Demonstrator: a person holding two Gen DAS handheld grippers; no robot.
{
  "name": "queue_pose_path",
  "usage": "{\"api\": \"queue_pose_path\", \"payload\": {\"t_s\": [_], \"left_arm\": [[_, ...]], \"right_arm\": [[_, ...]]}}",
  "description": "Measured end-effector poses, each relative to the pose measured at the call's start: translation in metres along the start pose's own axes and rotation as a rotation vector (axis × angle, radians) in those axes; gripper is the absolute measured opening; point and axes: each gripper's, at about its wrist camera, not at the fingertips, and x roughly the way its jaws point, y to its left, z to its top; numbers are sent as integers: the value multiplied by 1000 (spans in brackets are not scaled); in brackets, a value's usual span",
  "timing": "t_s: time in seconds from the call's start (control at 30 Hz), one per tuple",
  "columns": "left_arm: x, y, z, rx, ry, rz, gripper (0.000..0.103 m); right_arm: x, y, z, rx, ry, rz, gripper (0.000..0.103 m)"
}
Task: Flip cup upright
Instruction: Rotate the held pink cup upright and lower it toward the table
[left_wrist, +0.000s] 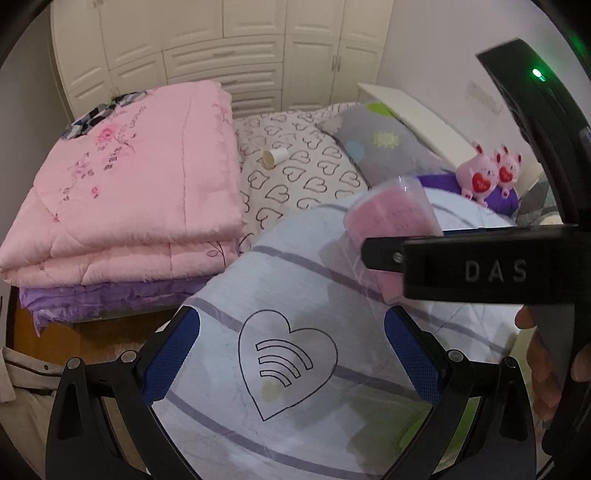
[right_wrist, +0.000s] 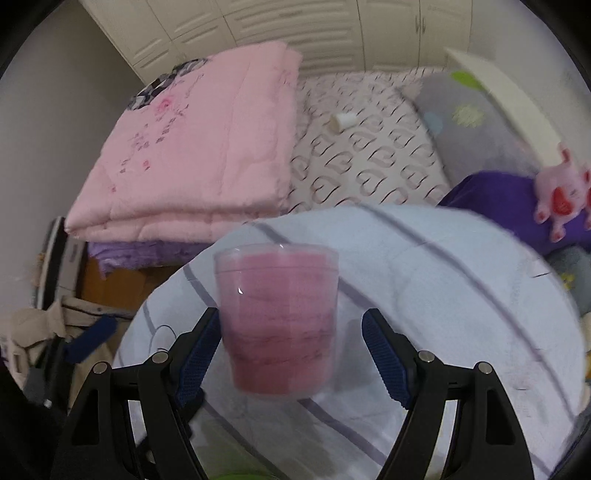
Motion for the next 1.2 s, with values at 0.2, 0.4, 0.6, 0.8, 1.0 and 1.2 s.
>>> {"api": "queue_pose_path", "payload": {"t_s": [0.2,0.4,0.6,0.8,1.0,1.2], "left_arm": [[0,2,-2,-2,4,6,101],[-26,5,-8,-15,-23,-10,101],[-82,1,-27,-16,-75,-46,101],[-141,-12,-68,3,-109,-110,101],[-175,-21,-125,51,-100,-113,101],[-181,-33,-193,136,-12,-121,101]], "right_arm": [[-1,-6,-6,15,-9,63,62],[-21,-6,-14,32,-44,60,62],[-70,5,-41,59,-104,67,62],[-122,21,-105,98,-159,83,62],[-144,32,-176,142,-173,98,62],[-126,43,-238,185,-119,99,62]]}}
